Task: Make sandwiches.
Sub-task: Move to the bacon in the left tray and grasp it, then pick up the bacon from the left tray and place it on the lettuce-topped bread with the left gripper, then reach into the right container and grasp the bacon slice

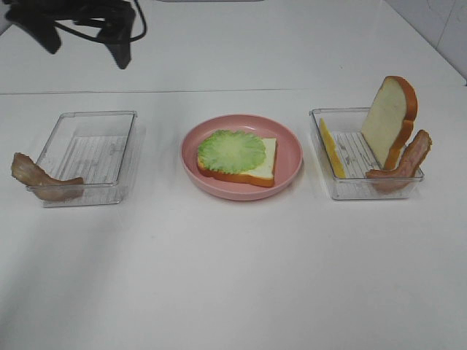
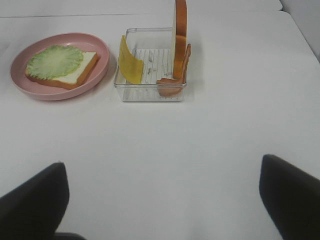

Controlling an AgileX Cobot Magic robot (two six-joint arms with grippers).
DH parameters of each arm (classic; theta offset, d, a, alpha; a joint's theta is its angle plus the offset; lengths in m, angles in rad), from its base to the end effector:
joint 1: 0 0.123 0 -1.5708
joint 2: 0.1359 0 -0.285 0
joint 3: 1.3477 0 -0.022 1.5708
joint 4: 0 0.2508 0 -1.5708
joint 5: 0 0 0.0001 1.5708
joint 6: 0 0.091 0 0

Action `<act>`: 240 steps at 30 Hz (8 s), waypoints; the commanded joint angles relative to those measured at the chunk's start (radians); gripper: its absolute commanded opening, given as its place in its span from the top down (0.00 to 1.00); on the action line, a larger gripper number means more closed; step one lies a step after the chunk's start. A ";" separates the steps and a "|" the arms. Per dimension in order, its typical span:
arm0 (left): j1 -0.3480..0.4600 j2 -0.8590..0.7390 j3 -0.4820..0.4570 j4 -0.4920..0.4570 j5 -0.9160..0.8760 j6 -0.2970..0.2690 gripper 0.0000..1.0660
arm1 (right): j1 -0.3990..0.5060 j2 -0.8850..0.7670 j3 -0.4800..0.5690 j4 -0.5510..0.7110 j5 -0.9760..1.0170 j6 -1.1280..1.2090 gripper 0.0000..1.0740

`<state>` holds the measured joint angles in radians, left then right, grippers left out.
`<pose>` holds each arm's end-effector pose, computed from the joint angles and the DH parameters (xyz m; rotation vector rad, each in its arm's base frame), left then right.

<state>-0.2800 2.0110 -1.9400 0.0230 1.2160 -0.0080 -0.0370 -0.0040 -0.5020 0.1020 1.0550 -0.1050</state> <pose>0.4220 -0.1193 0.3032 0.3811 2.7445 -0.0430 -0.0054 0.0083 0.2786 -0.0737 2.0272 0.0323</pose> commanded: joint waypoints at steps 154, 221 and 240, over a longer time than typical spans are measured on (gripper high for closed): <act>-0.144 0.481 -0.304 -0.525 -0.073 0.268 1.00 | -0.002 -0.021 0.000 -0.003 -0.003 -0.010 0.08; 0.347 0.001 0.039 -0.086 0.021 0.070 0.06 | -0.002 -0.021 0.000 -0.003 -0.003 -0.010 0.08; 0.302 -1.097 1.093 -0.082 -0.304 0.085 0.08 | -0.002 -0.021 0.000 -0.003 -0.003 -0.010 0.08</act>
<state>0.0280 1.0010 -0.9040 -0.0620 0.9260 0.0780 -0.0370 -0.0040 -0.5020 0.1020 1.0550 -0.1050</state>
